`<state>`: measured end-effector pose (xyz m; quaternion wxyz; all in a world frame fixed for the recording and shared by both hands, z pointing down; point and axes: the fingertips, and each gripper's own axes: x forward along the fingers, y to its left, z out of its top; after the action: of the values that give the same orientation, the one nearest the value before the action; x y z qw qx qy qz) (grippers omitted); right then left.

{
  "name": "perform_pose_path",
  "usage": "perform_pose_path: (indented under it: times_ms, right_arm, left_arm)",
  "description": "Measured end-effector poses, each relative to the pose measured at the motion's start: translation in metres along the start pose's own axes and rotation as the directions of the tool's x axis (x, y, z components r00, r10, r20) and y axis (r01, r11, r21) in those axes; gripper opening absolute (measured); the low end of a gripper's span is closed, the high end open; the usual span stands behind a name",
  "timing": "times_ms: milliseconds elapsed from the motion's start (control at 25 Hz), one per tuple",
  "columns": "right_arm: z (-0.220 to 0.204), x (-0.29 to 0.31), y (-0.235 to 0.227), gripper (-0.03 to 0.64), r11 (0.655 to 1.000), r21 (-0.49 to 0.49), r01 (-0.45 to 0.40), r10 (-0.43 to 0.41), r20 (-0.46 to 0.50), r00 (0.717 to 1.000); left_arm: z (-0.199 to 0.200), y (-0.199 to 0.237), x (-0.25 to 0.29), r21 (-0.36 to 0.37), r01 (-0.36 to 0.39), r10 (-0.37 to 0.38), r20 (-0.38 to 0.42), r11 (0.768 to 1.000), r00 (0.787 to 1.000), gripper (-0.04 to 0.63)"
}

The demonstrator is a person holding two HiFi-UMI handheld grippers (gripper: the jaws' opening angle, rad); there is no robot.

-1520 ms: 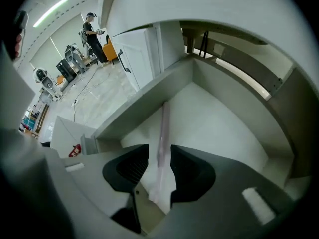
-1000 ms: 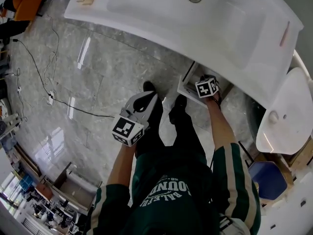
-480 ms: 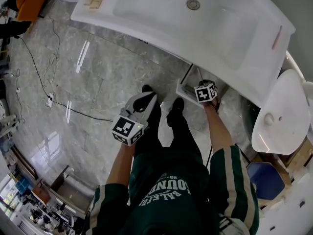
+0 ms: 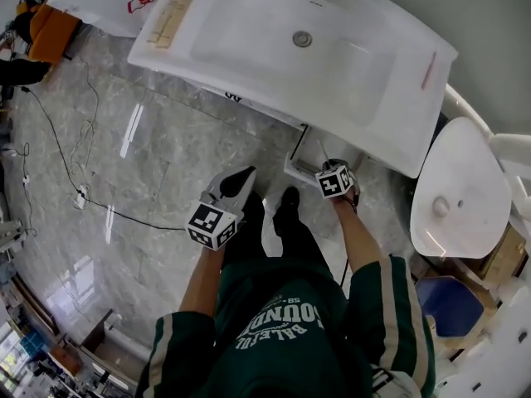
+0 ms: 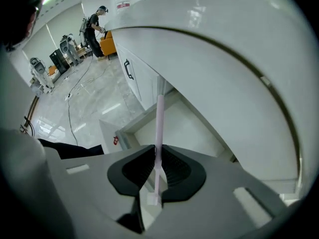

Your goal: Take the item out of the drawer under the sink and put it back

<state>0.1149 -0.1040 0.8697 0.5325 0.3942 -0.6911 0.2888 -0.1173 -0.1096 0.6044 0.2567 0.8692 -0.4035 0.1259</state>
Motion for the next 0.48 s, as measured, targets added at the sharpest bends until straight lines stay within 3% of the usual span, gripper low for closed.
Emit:
perform_pose_path:
  times_ms: [240,480]
  right_arm:
    - [0.011,-0.051,0.003,0.048,1.0,-0.004,0.016,-0.016,0.087,0.996]
    - [0.035,-0.094,0.026,0.048,0.999,0.025,-0.046,0.04,0.206,0.978]
  left_arm:
    - [0.02,-0.009,0.001,0.008,0.017,-0.018,0.039,1.0,0.999,0.049]
    - [0.035,-0.012,-0.003,0.048,-0.001,-0.001,0.045,0.999,0.999,0.051]
